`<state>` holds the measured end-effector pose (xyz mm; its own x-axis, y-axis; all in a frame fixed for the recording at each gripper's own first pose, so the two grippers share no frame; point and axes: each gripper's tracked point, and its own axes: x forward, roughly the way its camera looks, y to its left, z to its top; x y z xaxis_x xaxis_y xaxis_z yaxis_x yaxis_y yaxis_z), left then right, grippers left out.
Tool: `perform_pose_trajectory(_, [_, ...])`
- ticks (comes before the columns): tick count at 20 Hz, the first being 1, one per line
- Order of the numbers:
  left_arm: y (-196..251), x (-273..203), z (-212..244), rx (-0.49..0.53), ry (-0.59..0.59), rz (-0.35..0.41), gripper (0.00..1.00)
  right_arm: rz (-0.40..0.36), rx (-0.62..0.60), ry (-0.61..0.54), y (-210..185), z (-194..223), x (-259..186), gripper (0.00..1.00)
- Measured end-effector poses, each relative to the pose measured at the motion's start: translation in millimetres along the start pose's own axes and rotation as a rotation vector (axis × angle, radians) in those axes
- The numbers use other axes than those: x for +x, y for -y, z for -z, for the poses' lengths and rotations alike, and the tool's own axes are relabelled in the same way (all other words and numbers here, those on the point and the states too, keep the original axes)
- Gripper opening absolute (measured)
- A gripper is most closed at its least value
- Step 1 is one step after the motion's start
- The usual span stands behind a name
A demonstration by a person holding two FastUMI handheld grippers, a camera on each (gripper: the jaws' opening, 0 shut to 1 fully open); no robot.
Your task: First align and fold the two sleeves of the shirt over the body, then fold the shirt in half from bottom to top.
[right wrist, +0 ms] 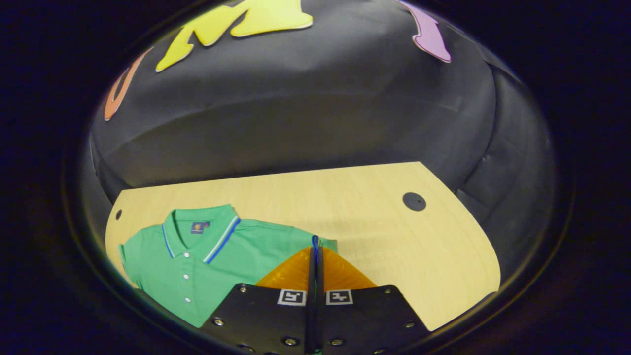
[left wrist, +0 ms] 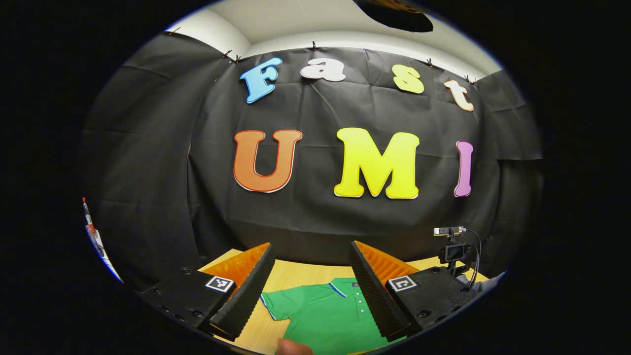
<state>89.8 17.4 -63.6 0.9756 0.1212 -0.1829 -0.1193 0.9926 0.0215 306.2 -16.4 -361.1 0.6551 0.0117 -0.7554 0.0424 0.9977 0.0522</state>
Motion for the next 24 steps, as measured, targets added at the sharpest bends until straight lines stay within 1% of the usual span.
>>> perform_pose_trajectory(7, [-29,-12,1,-0.003,-0.014,-0.07,0.98,-0.102,-0.035,0.008,-71,7,-22,0.01])
perform_pose_trajectory(11, [-41,-19,3,-0.013,-0.016,-0.1,0.98,-0.151,-0.07,-0.008,-105,22,-30,0.01])
perform_pose_trajectory(17, [-66,-29,3,-0.013,-0.02,-0.153,0.98,-0.189,-0.102,-0.026,-138,42,-32,0.01])
perform_pose_trajectory(19, [-72,-30,5,-0.01,-0.027,-0.167,0.98,-0.176,-0.12,-0.033,-139,49,-26,0.0])
perform_pose_trajectory(20, [-73,-31,6,-0.009,-0.029,-0.172,0.98,-0.186,-0.124,-0.048,-142,53,-26,0.01])
perform_pose_trajectory(21, [-75,-31,7,-0.009,-0.031,-0.176,0.98,-0.211,-0.122,-0.052,-146,55,-30,0.07])
perform_pose_trajectory(22, [-75,-31,8,-0.009,-0.037,-0.177,0.98,-0.201,-0.122,-0.041,-143,57,-27,0.52])
perform_pose_trajectory(23, [-75,-31,9,-0.007,-0.04,-0.178,0.91,-0.188,-0.122,-0.018,-138,56,-25,0.96])
perform_pose_trajectory(24, [-75,-30,11,-0.006,-0.044,-0.176,0.98,-0.181,-0.124,-0.002,-135,52,-28,0.93])
